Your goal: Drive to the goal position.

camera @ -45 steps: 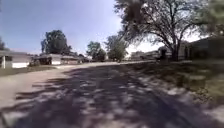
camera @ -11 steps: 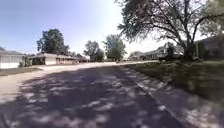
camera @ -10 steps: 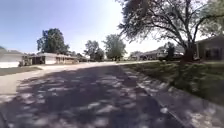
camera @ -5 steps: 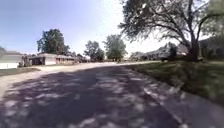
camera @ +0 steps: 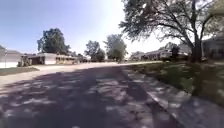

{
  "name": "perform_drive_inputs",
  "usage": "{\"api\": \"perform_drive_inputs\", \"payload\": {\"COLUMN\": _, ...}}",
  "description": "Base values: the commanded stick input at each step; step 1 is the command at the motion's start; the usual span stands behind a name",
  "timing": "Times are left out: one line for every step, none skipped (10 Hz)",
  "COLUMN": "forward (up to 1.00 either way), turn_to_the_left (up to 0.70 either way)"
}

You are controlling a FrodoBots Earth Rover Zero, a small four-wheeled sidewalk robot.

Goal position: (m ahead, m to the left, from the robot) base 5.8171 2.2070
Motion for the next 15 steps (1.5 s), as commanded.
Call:
{"api": "perform_drive_inputs", "payload": {"forward": 0.7, "turn_to_the_left": 0.0}}
{"api": "perform_drive_inputs", "payload": {"forward": 0.7, "turn_to_the_left": 0.0}}
{"api": "perform_drive_inputs", "payload": {"forward": 0.7, "turn_to_the_left": 0.0}}
{"api": "perform_drive_inputs", "payload": {"forward": 0.7, "turn_to_the_left": 0.0}}
{"api": "perform_drive_inputs", "payload": {"forward": 0.7, "turn_to_the_left": 0.0}}
{"api": "perform_drive_inputs", "payload": {"forward": 0.7, "turn_to_the_left": 0.0}}
{"api": "perform_drive_inputs", "payload": {"forward": 0.7, "turn_to_the_left": 0.0}}
{"api": "perform_drive_inputs", "payload": {"forward": 0.7, "turn_to_the_left": 0.0}}
{"api": "perform_drive_inputs", "payload": {"forward": 0.7, "turn_to_the_left": 0.0}}
{"api": "perform_drive_inputs", "payload": {"forward": 0.7, "turn_to_the_left": 0.0}}
{"api": "perform_drive_inputs", "payload": {"forward": 0.7, "turn_to_the_left": 0.0}}
{"api": "perform_drive_inputs", "payload": {"forward": 0.7, "turn_to_the_left": 0.0}}
{"api": "perform_drive_inputs", "payload": {"forward": 0.7, "turn_to_the_left": 0.0}}
{"api": "perform_drive_inputs", "payload": {"forward": 0.7, "turn_to_the_left": 0.0}}
{"api": "perform_drive_inputs", "payload": {"forward": 0.7, "turn_to_the_left": 0.0}}
